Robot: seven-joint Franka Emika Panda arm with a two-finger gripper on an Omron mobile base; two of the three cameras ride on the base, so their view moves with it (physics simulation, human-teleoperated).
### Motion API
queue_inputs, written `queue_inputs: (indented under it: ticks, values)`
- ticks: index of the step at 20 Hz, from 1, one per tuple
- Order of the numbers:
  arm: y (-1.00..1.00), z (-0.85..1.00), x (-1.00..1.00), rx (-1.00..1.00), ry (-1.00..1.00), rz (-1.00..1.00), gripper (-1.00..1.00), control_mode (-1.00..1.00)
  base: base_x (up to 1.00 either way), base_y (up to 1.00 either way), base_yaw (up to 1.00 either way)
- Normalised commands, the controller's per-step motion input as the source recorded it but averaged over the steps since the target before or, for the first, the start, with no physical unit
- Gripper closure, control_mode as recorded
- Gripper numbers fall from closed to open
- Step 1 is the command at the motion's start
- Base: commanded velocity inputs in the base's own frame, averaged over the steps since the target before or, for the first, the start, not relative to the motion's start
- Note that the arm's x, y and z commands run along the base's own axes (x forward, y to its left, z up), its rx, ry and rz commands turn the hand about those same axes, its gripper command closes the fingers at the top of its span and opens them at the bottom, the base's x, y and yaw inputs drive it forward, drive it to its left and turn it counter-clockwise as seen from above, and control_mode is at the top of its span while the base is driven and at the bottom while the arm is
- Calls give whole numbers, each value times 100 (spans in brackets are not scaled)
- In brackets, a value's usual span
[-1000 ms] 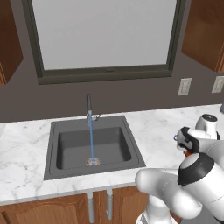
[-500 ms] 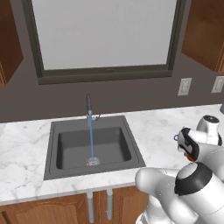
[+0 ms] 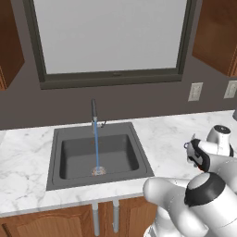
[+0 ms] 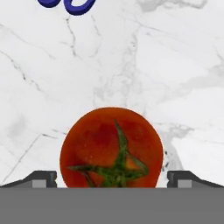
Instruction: Turn on the sink faucet. Then move the tomato from the counter to the sink. Turn off the sink. Move the vegetable from the sink to the pot next to the stove. Finally move the pot to the rear right burner.
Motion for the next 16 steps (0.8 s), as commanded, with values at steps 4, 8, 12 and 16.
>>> queue_inputs:
  ticks: [4,8,12,16]
  values:
    - [-1,-9,0,0,0,0,-100,-100,0,0,0]
    - [-2,-7,1,0,-1,3,-100,-100,0,0,0]
    - [-3,-17,0,0,-3,5,-100,-100,0,0,0]
    - [-11,-19,0,0,-6,7,-100,-100,0,0,0]
